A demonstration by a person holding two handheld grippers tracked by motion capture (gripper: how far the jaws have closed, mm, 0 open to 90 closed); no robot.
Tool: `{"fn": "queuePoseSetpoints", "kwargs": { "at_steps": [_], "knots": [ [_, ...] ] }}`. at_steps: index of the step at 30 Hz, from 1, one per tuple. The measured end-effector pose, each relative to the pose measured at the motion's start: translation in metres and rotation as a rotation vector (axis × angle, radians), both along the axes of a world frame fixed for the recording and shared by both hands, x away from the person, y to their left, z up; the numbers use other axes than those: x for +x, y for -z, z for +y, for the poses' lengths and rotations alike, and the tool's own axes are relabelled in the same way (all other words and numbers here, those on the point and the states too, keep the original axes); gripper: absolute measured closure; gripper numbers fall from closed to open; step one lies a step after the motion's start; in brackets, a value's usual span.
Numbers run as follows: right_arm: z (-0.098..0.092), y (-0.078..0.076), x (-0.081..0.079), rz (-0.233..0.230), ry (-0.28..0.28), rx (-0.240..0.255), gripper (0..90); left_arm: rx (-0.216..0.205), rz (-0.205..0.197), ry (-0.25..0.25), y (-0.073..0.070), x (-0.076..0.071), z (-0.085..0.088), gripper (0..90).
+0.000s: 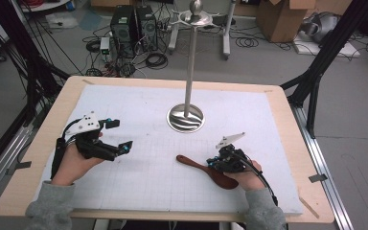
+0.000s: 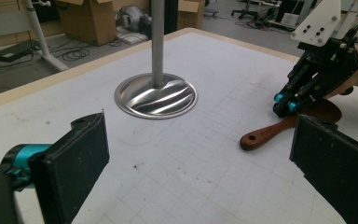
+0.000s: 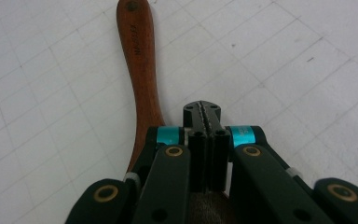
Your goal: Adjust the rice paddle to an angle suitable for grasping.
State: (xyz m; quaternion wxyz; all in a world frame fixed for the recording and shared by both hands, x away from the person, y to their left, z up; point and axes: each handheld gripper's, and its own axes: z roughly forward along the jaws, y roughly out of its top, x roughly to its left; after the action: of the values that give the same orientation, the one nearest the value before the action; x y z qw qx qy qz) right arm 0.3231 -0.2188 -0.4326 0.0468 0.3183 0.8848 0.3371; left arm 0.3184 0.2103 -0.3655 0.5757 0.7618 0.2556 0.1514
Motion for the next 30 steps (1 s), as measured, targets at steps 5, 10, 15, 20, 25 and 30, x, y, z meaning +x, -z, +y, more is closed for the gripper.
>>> {"fn": "queuePoseSetpoints", "kwargs": {
  "at_steps": [5,10,15,20,25,30],
  "knots": [
    [0.001,-0.001,-0.001,-0.023,-0.016,-0.01,89.2,0.007,0.001,-0.001,0.0,0.0,0.0,5.0],
    [0.002,-0.005,-0.002,-0.039,-0.027,0.01,83.0,0.006,0.004,-0.007,0.0,0.0,0.001,5.0],
    [0.003,-0.013,-0.005,-0.063,-0.052,0.035,68.8,0.012,0.004,-0.004,-0.001,-0.001,0.002,5.0],
    [0.005,-0.018,-0.004,-0.074,-0.074,0.061,54.2,0.01,0.0,-0.012,-0.002,-0.004,0.005,5.0],
    [0.006,-0.022,-0.002,-0.084,-0.062,0.066,41.4,0.009,-0.001,-0.023,-0.002,-0.006,0.01,4.9],
    [0.008,-0.026,-0.001,-0.068,-0.085,0.075,21.7,0.018,0.006,-0.032,-0.001,-0.007,0.013,5.0]
  ]
}}
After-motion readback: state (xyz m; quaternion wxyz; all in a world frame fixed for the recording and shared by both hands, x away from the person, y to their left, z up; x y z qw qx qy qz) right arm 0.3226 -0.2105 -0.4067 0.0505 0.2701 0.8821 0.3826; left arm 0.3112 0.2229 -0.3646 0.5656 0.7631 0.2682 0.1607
